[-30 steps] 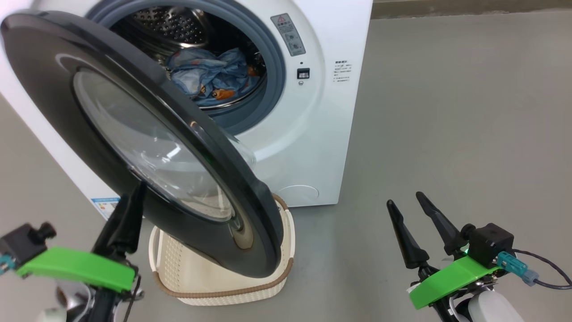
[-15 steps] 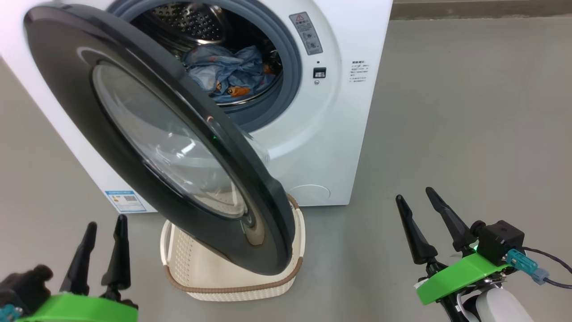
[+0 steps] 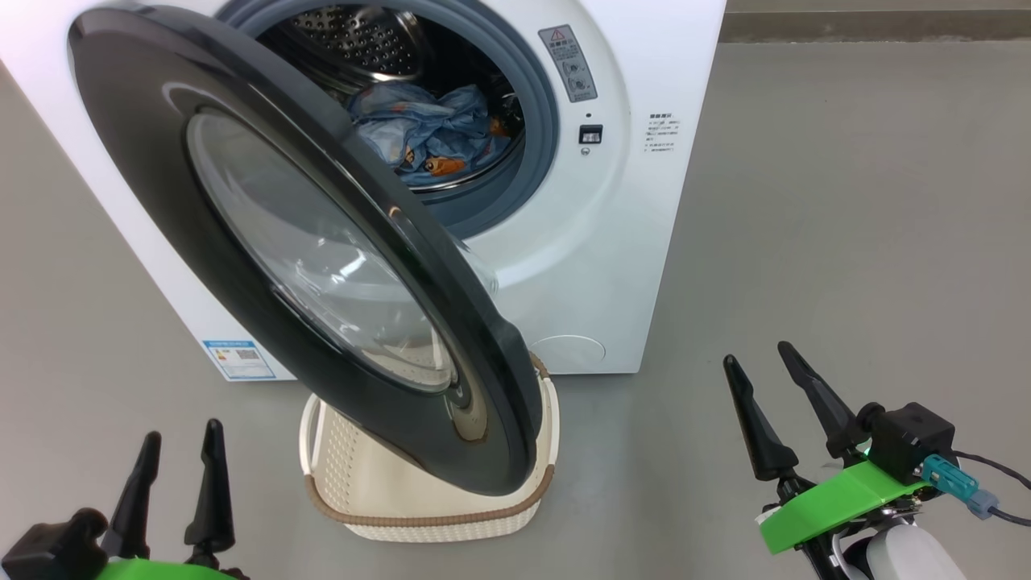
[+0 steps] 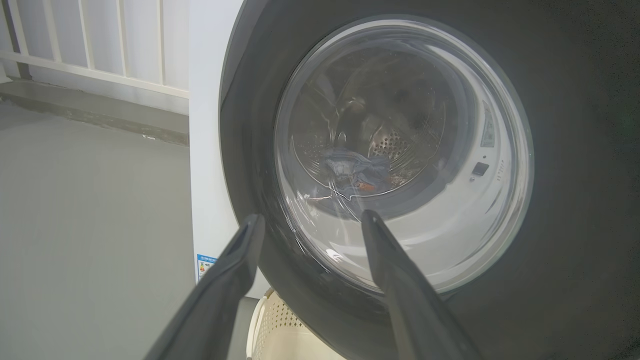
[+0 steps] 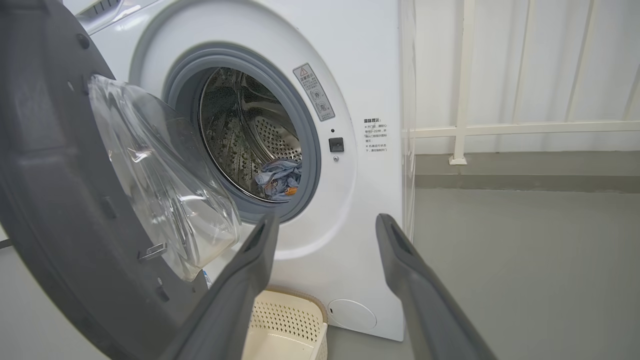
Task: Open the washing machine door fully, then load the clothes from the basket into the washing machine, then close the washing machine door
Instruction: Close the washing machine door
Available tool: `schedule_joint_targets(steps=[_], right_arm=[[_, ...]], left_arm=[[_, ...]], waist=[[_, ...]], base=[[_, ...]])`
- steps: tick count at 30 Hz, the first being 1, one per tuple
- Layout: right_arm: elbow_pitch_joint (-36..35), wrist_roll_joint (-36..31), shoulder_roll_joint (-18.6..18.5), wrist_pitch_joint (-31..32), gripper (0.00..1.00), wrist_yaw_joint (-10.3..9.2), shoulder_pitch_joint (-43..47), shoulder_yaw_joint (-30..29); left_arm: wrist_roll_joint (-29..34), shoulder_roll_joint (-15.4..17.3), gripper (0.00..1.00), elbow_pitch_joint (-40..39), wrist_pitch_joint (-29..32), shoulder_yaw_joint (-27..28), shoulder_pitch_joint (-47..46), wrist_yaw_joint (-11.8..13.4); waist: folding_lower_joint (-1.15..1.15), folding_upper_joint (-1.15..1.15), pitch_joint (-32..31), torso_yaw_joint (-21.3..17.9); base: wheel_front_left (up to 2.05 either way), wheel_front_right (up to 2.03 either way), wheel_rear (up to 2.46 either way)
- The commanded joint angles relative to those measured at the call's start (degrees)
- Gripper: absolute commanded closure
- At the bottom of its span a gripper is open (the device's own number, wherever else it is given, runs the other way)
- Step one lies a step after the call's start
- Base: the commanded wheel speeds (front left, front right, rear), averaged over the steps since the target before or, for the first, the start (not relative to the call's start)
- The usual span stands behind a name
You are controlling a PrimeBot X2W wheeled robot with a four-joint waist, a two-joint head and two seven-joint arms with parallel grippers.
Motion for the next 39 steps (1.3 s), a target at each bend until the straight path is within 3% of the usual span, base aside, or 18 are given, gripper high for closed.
schedule_joint_targets(steps=[1,31,32,33,34,35,39], right_arm=[[-1.6,-0.6,-0.4,-0.3,0.0,0.09,-0.1,1.0],[-1.4,-0.4,-1.4,-0.3,0.02,0.09,-0.1,1.9],[-1.4,-0.4,-1.5,-0.3,0.22,0.09,-0.1,2.1],[-1.4,-0.4,-1.7,-0.3,0.51,0.09,-0.3,2.7],[-1.5,-0.5,-1.7,-0.3,0.64,0.09,-0.6,3.1],[-1.6,-0.6,-1.8,-0.3,0.97,0.09,-0.9,3.4],[-4.2,-1.0,-2.2,-0.3,1.0,0.09,-2.8,4.0]], left_arm=[[1.0,0.8,0.0,-1.2,-0.7,2.6,-0.8,0.1],[5.4,-2.8,0.0,1.2,-0.8,5.7,-0.7,-2.4],[5.5,-2.8,0.0,1.3,-0.8,5.7,-0.7,-2.4],[5.5,-2.9,0.0,1.3,-0.8,5.7,-0.7,-2.4],[5.5,-2.9,0.0,1.3,-0.8,5.7,-0.7,-2.5],[5.5,-2.9,0.0,1.3,-0.8,5.7,-0.7,-2.5],[5.4,-3.1,0.0,1.6,-0.8,5.2,-0.8,-2.6]], waist=[[0.0,0.0,0.0,0.0],[0.0,0.0,-1.3,0.0],[0.0,0.0,-1.3,0.1],[0.0,0.0,-1.3,0.2],[0.0,0.0,-1.3,0.3],[0.0,0.0,-1.3,0.5],[0.0,0.0,-1.2,1.7]], base=[[0.0,0.0,0.0],[0.0,0.0,0.0],[0.0,0.0,0.0],[0.0,0.0,0.0],[0.0,0.0,0.0],[0.0,0.0,0.0],[0.0,0.0,0.0]])
